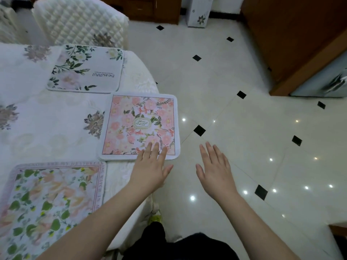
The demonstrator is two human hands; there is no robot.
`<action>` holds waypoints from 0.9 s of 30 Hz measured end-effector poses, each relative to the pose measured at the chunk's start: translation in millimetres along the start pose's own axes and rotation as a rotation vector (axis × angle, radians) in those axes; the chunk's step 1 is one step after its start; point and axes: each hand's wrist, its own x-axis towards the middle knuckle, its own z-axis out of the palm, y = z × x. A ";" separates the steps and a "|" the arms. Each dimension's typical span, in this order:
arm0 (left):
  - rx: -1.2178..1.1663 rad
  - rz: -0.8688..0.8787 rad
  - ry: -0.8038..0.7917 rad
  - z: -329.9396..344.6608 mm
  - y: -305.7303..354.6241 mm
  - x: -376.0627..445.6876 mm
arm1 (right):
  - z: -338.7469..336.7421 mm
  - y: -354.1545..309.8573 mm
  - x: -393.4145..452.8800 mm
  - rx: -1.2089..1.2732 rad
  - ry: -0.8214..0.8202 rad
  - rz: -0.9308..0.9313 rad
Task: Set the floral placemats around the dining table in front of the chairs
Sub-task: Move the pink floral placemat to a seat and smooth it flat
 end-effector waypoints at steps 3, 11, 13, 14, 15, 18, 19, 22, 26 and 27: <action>-0.006 -0.031 0.017 -2.8 -4.3 8.0 | -1.1 -3.3 22.1 -0.009 -0.036 -0.041; -0.070 -0.176 0.005 -5.3 -4.0 31.6 | -7.7 -6.3 91.6 -0.006 -0.043 -0.231; -0.076 -0.220 0.004 -8.9 1.1 40.3 | -9.0 -1.7 111.0 0.004 -0.058 -0.289; -0.078 -0.245 0.000 -10.0 4.1 45.5 | -9.5 1.5 120.5 0.009 -0.053 -0.315; -0.076 -0.271 0.001 -11.8 7.8 51.1 | -10.1 5.3 130.3 0.017 -0.047 -0.337; -0.066 -0.377 0.001 -18.1 20.5 70.7 | -12.5 20.6 161.5 0.021 -0.050 -0.441; -0.059 -0.417 -0.001 -20.8 26.7 77.1 | -14.3 27.4 170.7 0.014 -0.059 -0.478; -0.104 -0.536 0.000 -31.1 44.3 91.5 | -20.7 49.3 192.3 0.003 -0.055 -0.581; -0.121 -0.647 0.025 -39.9 56.0 103.5 | -34.6 64.4 222.5 0.001 -0.064 -0.659; -0.134 -0.671 0.027 -41.0 56.7 104.1 | -36.2 64.1 230.0 0.002 -0.072 -0.684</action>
